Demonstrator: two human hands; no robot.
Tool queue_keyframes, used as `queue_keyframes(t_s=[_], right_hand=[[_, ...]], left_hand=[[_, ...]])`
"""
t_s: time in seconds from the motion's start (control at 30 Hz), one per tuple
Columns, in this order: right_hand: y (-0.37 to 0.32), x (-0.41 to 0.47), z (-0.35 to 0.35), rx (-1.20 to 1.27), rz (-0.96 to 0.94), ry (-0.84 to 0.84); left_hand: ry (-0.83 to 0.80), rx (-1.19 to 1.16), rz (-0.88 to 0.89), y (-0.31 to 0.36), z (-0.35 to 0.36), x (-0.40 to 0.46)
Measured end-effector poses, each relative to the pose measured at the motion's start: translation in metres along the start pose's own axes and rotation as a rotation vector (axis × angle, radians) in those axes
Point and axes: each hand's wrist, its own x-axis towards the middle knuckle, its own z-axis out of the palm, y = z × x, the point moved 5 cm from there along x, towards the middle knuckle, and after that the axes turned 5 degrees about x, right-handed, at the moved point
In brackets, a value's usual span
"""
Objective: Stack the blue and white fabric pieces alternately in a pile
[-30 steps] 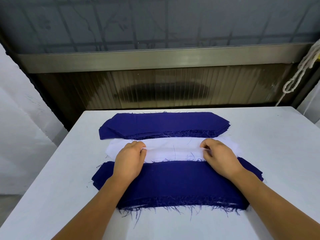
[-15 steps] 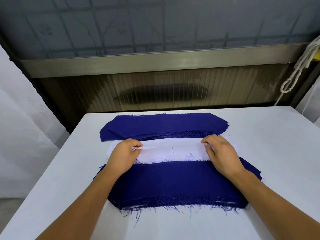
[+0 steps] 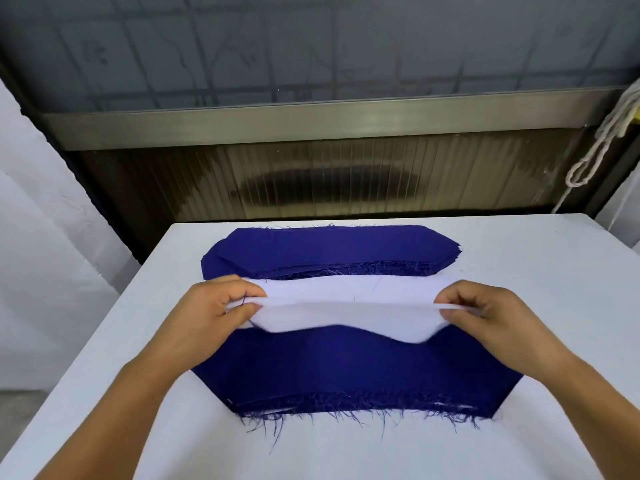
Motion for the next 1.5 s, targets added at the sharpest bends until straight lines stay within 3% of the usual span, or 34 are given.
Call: queue_keyframes(t_s=[0.13, 0.27, 0.33, 0.4, 0.5, 0.57, 0.63, 0.8, 1.5], right_hand=[[0.002, -0.005, -0.006, 0.104, 0.159, -0.184], [0.016, 0.006, 0.001, -0.095, 0.277, -0.202], [0.014, 0.012, 0.001, -0.169, 0.205, -0.075], [0.003, 0.012, -0.004, -0.191, 0.065, 0.108], [-0.016, 0.0, -0.012, -0.368, -0.261, 0.352], [-0.019, -0.015, -0.007, -0.502, -0.496, 0.415], [-0.009, -0.029, 0.006, -0.567, -0.609, 0.37], [0.028, -0.055, 0.037, -0.638, -0.558, 0.164], [0.031, -0.066, 0.031, -0.634, -0.548, 0.161]], left_hand=[[-0.272, -0.092, -0.067, 0.001, -0.001, -0.002], [-0.391, -0.048, -0.101, 0.0, 0.009, 0.008], [-0.298, -0.003, -0.141, -0.005, 0.011, 0.013], [-0.086, 0.003, -0.131, -0.003, 0.005, 0.014], [0.219, 0.036, 0.034, 0.007, -0.009, 0.001], [0.28, 0.09, 0.122, 0.007, -0.008, -0.015], [0.231, 0.107, 0.166, 0.0, 0.005, -0.034], [0.005, 0.188, 0.24, -0.019, 0.049, -0.072], [-0.011, 0.146, 0.192, -0.021, 0.062, -0.078]])
